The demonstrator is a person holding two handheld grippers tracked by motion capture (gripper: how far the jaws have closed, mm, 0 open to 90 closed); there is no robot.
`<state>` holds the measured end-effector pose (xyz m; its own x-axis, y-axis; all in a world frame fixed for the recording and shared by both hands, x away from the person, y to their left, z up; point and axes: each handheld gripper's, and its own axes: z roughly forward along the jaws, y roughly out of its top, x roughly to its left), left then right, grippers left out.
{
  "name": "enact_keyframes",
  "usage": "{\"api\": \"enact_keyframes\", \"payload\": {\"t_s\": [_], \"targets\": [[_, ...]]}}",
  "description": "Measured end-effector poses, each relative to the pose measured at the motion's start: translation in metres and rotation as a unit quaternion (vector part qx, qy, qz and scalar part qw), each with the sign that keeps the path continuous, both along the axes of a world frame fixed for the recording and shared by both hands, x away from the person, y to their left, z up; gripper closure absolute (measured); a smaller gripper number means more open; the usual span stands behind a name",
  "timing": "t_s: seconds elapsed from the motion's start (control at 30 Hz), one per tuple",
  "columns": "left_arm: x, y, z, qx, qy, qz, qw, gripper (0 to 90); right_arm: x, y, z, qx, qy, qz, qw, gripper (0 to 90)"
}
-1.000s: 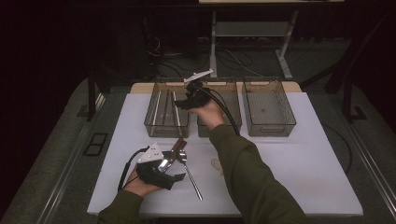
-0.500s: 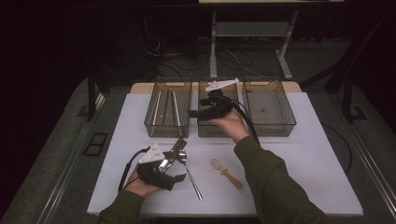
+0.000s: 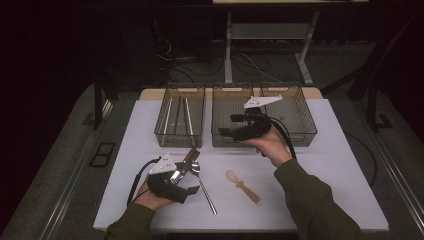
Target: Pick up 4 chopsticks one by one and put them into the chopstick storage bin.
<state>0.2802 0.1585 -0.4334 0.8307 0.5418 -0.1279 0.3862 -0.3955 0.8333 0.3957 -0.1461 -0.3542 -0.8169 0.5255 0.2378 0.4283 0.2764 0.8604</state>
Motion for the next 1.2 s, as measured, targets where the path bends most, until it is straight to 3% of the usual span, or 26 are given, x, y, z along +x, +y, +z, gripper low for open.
{"api": "enact_keyframes", "payload": {"t_s": [0.2,0.43,0.67,0.9,1.2], "targets": [[0.000,-0.001,-0.001,0.005,0.001,0.001,1.0000,1.2,-0.014,-0.017,-0.004,-0.012,-0.014,-0.014,0.9997,18.4],[0.001,0.000,-0.001,0.006,0.001,0.003,1.0000,1.3,-0.032,-0.037,-0.012,0.009,-0.016,-0.010,0.9998,13.0],[0.001,0.000,-0.001,0.008,0.001,0.004,1.0000,1.3,-0.055,-0.059,-0.025,-0.011,-0.038,-0.014,0.9991,13.0],[0.000,0.000,0.000,0.005,-0.001,0.007,1.0000,1.3,-0.071,-0.079,-0.037,-0.016,-0.034,-0.028,0.9989,13.0],[0.000,0.001,0.001,0.005,-0.003,0.007,1.0000,1.4,-0.092,-0.098,-0.050,-0.034,-0.040,-0.026,0.9983,13.1]]}}
